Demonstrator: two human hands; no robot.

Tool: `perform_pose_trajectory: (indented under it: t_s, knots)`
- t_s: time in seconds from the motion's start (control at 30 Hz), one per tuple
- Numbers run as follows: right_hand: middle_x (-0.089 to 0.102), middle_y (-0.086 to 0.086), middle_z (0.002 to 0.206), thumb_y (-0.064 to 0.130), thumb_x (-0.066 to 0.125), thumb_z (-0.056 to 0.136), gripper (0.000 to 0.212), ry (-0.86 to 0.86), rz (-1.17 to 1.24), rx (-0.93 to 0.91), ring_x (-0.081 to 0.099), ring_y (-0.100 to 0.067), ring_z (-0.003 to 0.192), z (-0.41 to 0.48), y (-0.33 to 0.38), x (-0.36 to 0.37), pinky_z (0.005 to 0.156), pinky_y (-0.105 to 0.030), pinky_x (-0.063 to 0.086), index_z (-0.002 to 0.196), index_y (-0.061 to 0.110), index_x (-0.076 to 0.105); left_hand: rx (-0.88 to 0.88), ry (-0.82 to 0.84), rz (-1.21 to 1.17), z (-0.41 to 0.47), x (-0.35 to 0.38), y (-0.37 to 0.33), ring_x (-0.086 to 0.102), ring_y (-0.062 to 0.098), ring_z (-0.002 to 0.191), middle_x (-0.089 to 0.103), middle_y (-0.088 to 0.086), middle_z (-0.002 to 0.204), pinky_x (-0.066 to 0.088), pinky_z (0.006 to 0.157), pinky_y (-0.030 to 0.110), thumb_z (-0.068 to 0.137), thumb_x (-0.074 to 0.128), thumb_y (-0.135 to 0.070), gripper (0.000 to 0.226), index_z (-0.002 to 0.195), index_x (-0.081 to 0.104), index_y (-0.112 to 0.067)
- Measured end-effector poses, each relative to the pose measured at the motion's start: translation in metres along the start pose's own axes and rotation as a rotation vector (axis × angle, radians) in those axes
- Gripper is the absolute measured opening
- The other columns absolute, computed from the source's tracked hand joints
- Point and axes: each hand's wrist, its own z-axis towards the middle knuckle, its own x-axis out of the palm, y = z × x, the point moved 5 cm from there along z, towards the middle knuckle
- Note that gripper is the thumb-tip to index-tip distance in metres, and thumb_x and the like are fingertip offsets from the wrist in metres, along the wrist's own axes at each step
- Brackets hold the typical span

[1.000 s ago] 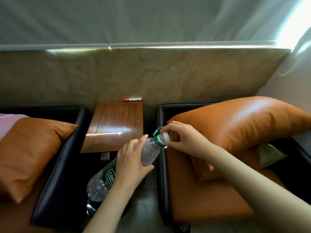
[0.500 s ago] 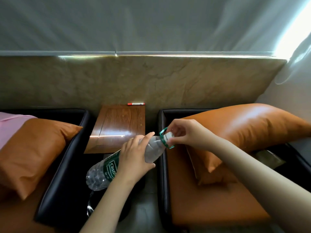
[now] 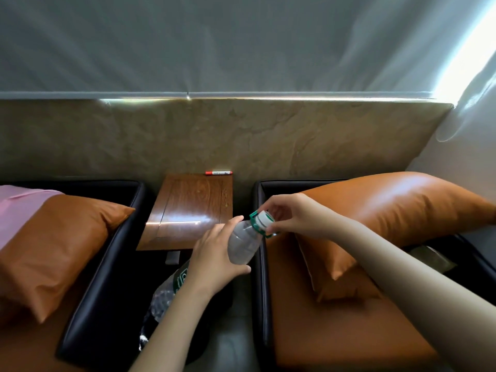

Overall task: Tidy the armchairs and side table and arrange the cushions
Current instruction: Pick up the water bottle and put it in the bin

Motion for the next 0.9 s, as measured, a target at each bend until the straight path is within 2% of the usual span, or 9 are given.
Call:
perform_pose_trajectory:
  t_s: [0.13,0.23,0.33,0.4,0.47,0.53,0.6,0.73,0.9]
  knots:
    - [0.067,0.005,0.083,0.031,0.071,0.085,0.021,-0.043,-0.023,0.070,0.061,-0.001,0.069,0.002,0.002,0.000,0.062,-0.016,0.049,0.097,0.015,0.065,-0.015,-0.029,0.032,-0.001,0.001,-0.005,0.043,0.011,0.126,0.046,-0.012,0.135,0.040,0.103,0.032,0.057,0.086,-0.041,0.103,0.142,0.029,-0.041]
    - [0.063,0.002,0.070,0.040,0.067,0.087,0.030,-0.091,-0.115,0.103,0.054,-0.003,0.055,0.004,0.003,0.004,0.050,-0.015,0.041,0.082,0.012,0.061,-0.032,-0.045,0.034,-0.005,0.004,-0.007,0.041,0.012,0.128,0.044,-0.012,0.137,0.039,0.103,0.031,0.059,0.086,-0.040,0.104,0.145,0.026,-0.040]
    - [0.059,0.003,0.062,0.049,0.061,0.087,0.035,-0.095,-0.238,0.146,0.050,-0.006,0.052,0.005,0.001,0.009,0.051,-0.022,0.039,0.072,0.018,0.056,-0.056,-0.008,0.019,-0.010,0.010,-0.006,0.040,0.014,0.130,0.043,-0.010,0.139,0.036,0.104,0.032,0.061,0.085,-0.042,0.105,0.146,0.023,-0.041]
    - [0.064,0.001,0.068,0.048,0.059,0.089,0.034,-0.084,-0.222,0.165,0.057,-0.009,0.057,0.003,0.000,0.011,0.056,-0.026,0.046,0.083,0.015,0.063,-0.074,0.028,0.011,-0.012,0.012,-0.005,0.040,0.016,0.130,0.044,-0.010,0.138,0.036,0.104,0.033,0.061,0.084,-0.045,0.106,0.146,0.020,-0.044]
    - [0.065,0.006,0.079,0.043,0.060,0.090,0.028,-0.074,-0.146,0.123,0.061,-0.004,0.069,0.000,0.002,0.012,0.062,-0.018,0.048,0.104,0.019,0.066,-0.078,0.062,-0.017,-0.011,0.011,-0.003,0.039,0.016,0.130,0.043,-0.009,0.139,0.037,0.104,0.034,0.060,0.084,-0.045,0.108,0.146,0.019,-0.046]
    - [0.065,0.008,0.090,0.040,0.063,0.090,0.034,-0.064,-0.090,0.059,0.062,-0.002,0.082,-0.002,0.005,0.009,0.072,-0.013,0.048,0.121,0.025,0.061,-0.094,0.099,-0.122,-0.009,0.009,0.002,0.038,0.015,0.132,0.041,-0.009,0.141,0.039,0.106,0.036,0.058,0.087,-0.040,0.109,0.144,0.022,-0.048]
    - [0.064,0.008,0.093,0.037,0.065,0.089,0.034,-0.049,-0.068,0.025,0.062,-0.002,0.086,-0.003,0.007,0.006,0.076,-0.013,0.049,0.122,0.027,0.061,-0.107,0.128,-0.223,-0.007,0.007,0.007,0.038,0.013,0.133,0.041,-0.010,0.143,0.040,0.107,0.039,0.055,0.089,-0.036,0.109,0.142,0.025,-0.049]
    - [0.060,0.015,0.087,0.030,0.067,0.089,0.027,-0.035,-0.089,0.037,0.059,0.002,0.080,-0.001,0.011,0.008,0.070,-0.010,0.046,0.114,0.021,0.063,-0.092,0.163,-0.262,-0.006,0.005,0.010,0.038,0.010,0.132,0.041,-0.011,0.143,0.039,0.104,0.033,0.053,0.090,-0.032,0.110,0.143,0.028,-0.048]
    - [0.060,0.011,0.089,0.032,0.061,0.092,0.020,-0.077,-0.126,0.070,0.057,0.001,0.078,0.003,0.012,0.012,0.065,-0.010,0.044,0.108,0.020,0.060,-0.096,0.050,-0.190,-0.007,0.006,0.008,0.042,0.013,0.130,0.044,-0.009,0.141,0.043,0.104,0.039,0.053,0.089,-0.037,0.111,0.143,0.025,-0.048]
